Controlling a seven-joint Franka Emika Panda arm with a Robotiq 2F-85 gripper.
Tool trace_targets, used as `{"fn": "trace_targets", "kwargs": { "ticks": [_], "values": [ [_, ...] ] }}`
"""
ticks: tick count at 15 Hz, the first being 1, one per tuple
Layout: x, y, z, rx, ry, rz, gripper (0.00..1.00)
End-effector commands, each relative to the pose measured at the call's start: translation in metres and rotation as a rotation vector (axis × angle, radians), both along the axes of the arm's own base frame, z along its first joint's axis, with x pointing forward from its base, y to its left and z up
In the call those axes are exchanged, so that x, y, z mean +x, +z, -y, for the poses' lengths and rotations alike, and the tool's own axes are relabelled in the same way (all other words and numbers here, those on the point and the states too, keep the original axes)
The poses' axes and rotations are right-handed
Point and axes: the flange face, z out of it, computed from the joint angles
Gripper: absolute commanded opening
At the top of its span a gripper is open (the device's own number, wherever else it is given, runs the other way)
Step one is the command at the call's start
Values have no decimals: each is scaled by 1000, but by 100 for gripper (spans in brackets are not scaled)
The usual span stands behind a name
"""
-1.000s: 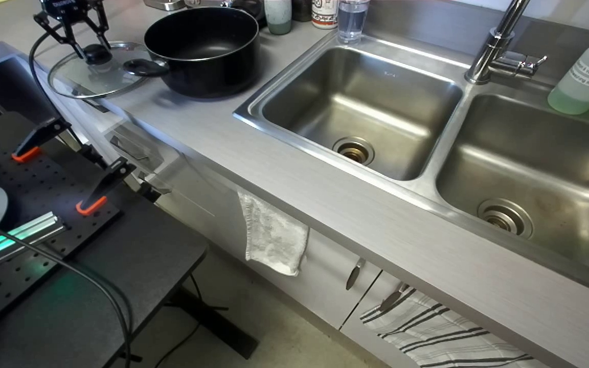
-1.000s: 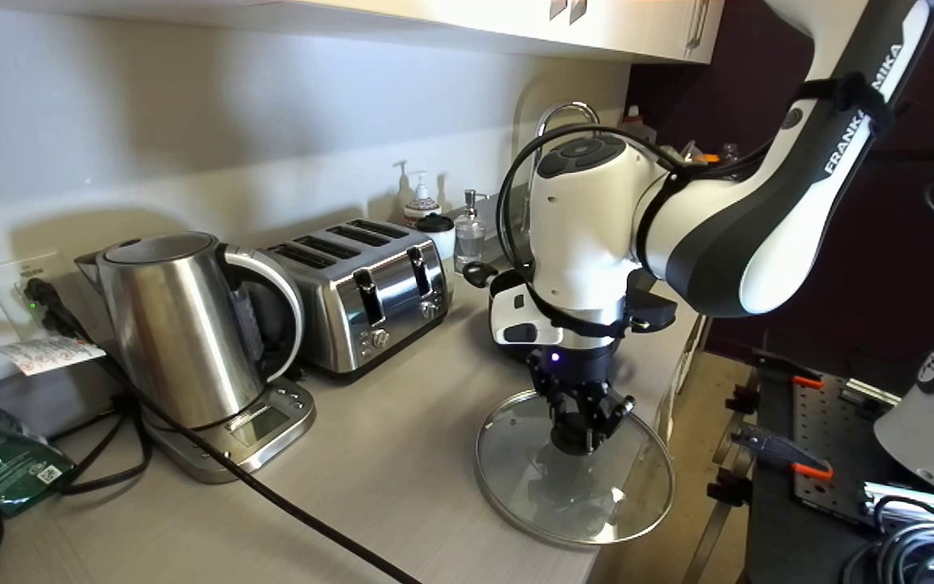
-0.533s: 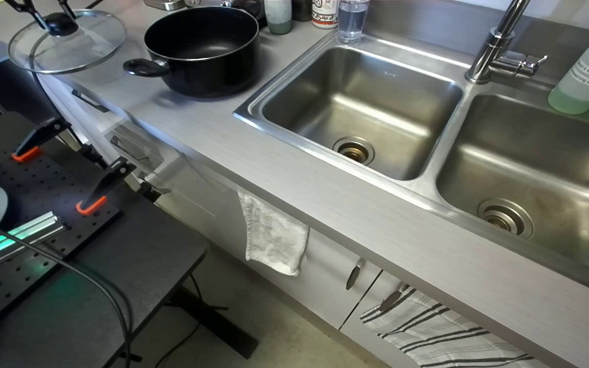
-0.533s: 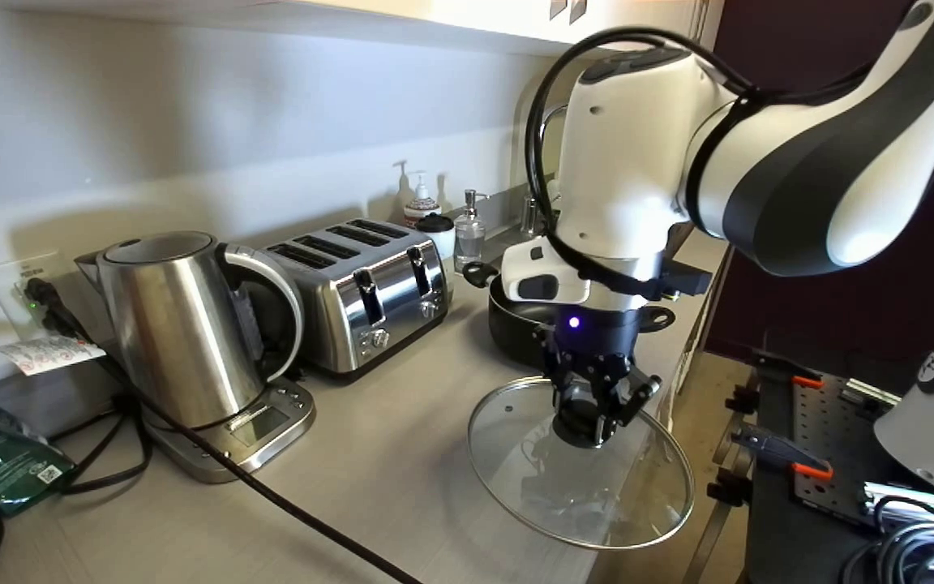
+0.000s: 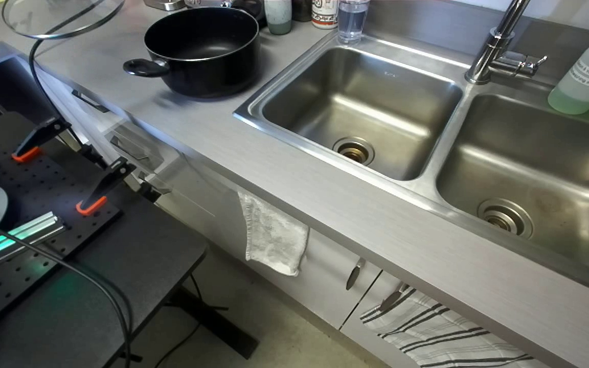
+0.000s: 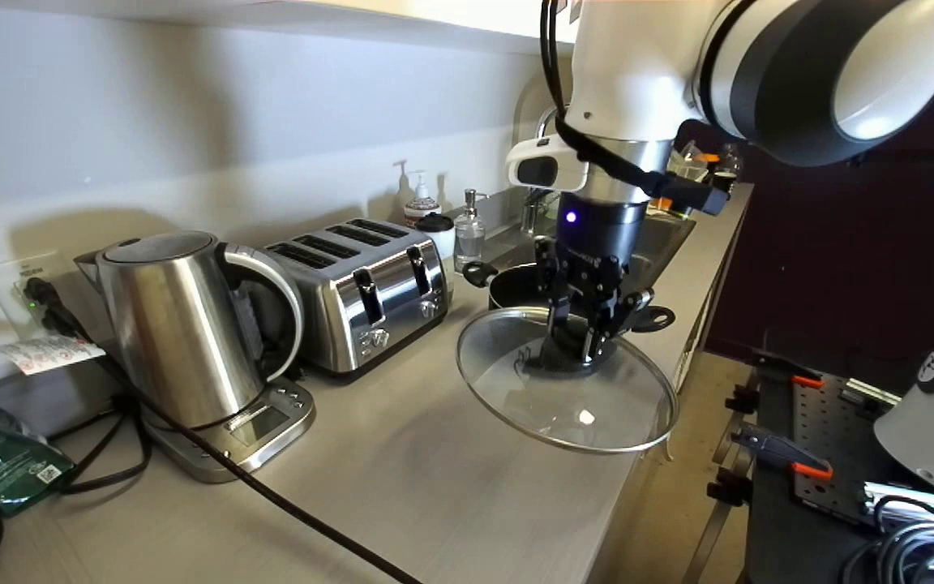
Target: Put the glass lid on the black pot.
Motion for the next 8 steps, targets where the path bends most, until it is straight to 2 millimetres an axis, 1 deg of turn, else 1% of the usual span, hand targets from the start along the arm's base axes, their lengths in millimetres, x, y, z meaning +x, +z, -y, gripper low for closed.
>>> {"fn": "trace_targets", "kwargs": {
  "ticks": [1,5,8],
  "values": [
    [17,40,30,14,-115,29,25],
    [44,62,72,21,-251,41,25],
    [64,71,105,23,-360,43,25]
  ]
}}
